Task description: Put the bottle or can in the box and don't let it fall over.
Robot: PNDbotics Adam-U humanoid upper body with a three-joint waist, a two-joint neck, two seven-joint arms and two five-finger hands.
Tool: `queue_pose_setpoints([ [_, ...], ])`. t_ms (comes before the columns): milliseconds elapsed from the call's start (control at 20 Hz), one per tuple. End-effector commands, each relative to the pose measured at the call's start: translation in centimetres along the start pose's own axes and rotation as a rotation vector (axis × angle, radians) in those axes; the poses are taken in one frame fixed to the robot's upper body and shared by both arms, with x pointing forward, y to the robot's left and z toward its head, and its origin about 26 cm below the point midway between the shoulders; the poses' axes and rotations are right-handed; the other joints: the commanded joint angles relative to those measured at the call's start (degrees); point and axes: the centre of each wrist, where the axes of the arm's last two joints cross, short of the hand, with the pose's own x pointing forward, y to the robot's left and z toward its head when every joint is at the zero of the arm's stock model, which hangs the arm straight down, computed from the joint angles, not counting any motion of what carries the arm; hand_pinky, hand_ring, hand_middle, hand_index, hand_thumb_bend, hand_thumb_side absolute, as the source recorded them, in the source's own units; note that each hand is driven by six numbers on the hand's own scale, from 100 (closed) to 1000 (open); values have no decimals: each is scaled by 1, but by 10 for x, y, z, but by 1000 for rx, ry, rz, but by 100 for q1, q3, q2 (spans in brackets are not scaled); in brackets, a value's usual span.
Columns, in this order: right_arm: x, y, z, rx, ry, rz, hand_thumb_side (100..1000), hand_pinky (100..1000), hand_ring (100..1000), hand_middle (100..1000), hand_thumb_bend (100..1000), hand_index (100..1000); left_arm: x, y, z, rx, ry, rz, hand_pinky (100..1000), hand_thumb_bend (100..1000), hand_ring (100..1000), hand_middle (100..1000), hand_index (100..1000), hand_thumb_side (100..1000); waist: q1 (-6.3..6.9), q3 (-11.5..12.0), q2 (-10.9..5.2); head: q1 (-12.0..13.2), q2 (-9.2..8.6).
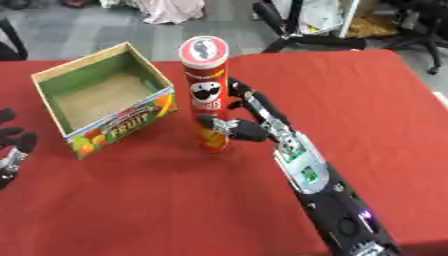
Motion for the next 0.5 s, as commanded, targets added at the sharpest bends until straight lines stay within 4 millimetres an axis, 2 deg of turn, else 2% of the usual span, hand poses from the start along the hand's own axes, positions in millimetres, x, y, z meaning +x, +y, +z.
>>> queue_pose_setpoints([
  [50, 4, -2, -9, -49, 6, 20, 611, 770, 899, 866, 616, 978, 7, 3, -4, 3, -31, -1, 836, 658, 820, 867, 941, 780, 29, 15, -106, -36, -23],
  [500, -2, 12, -19, -113, 77, 60, 593, 764, 894, 863, 600, 968, 8, 1, -4, -6, -34, 4, 836, 656, 821, 868, 941, 781, 32, 66, -98, -133, -98],
])
